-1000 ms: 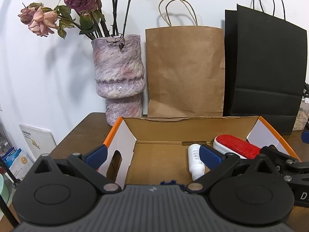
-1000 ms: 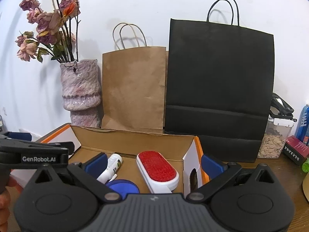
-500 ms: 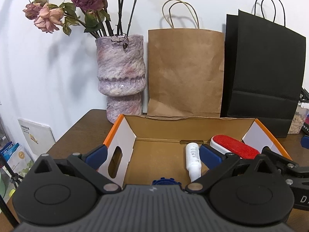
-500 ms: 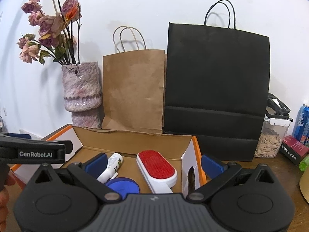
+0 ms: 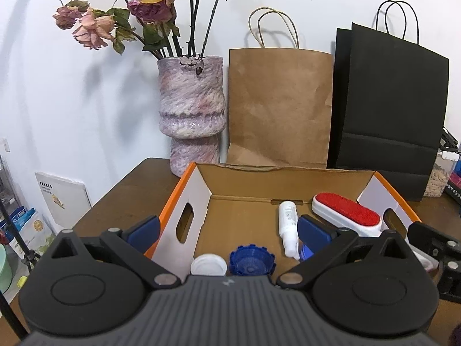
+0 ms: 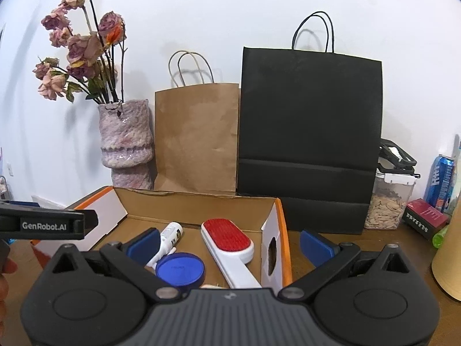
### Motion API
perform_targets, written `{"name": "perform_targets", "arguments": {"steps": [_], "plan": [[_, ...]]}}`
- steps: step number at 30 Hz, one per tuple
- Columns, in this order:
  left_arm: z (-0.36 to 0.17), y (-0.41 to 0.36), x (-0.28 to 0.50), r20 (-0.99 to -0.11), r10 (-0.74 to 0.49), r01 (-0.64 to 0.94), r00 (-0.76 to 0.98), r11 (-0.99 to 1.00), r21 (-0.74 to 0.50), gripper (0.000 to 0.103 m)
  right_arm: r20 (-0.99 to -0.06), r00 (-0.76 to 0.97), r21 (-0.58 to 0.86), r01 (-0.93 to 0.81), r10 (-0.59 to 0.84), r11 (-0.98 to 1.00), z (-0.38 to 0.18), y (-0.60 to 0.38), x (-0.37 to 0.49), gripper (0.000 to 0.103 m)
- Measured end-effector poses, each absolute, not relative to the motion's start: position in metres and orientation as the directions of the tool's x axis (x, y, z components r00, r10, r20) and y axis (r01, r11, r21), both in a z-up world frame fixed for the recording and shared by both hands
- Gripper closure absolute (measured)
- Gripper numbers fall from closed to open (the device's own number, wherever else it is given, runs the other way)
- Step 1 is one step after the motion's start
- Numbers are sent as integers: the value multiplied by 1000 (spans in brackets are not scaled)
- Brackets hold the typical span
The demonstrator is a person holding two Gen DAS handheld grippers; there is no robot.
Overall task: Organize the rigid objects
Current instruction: 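Withdraw both grippers from the box toward the remaining table items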
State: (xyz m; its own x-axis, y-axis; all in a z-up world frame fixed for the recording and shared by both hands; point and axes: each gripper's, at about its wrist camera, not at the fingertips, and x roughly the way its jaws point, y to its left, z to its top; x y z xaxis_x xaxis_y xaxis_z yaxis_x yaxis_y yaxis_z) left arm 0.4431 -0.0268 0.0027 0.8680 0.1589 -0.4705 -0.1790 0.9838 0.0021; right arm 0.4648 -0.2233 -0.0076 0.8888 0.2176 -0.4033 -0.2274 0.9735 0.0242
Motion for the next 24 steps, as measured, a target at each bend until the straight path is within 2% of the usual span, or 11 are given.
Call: {"name": "perform_targets", "arguments": {"steps": [24], "plan": [[-1, -59, 363, -479, 157, -186, 864, 983, -13, 0, -409, 879, 10, -265, 246, 964, -6, -264, 389, 0]]}}
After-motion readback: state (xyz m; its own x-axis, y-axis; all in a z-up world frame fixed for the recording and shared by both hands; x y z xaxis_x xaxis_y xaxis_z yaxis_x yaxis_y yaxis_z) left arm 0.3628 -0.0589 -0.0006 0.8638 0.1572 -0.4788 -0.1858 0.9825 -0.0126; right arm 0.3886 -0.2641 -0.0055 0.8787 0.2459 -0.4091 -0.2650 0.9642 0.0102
